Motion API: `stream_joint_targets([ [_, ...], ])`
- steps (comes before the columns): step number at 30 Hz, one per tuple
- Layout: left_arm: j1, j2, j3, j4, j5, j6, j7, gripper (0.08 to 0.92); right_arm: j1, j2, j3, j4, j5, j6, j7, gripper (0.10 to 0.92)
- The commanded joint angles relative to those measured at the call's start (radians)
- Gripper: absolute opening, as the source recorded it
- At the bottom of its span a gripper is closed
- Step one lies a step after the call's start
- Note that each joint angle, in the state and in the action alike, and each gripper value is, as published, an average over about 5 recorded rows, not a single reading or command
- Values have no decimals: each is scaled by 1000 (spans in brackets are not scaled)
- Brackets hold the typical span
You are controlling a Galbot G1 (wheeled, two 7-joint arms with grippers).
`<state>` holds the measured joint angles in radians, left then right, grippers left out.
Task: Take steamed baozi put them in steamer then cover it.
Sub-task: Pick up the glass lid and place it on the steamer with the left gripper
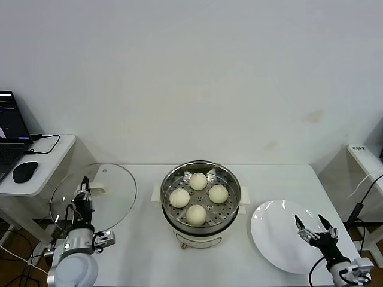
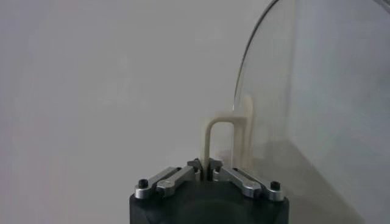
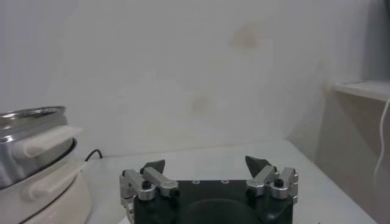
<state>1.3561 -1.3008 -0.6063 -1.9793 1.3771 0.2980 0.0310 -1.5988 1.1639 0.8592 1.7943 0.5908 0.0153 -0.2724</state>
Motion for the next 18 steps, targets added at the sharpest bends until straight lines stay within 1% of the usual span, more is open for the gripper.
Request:
stream_joint_targets([
  [1,-45,-28,301,-175,130,213,121,137,9,-4,-5,9,-16,-11,1,823],
  [5,-96,-66,404,-130,186,224,159,137,16,5,-5,13,-23,-15,1,823],
  [11,-177,-98,492,-59,200,229,202,137,20,26,-1,5,-38,-16,-2,823],
  [18,-250,-128,572,-25,174,253,255,137,24,42,11,-12,-48,-12,-5,823],
])
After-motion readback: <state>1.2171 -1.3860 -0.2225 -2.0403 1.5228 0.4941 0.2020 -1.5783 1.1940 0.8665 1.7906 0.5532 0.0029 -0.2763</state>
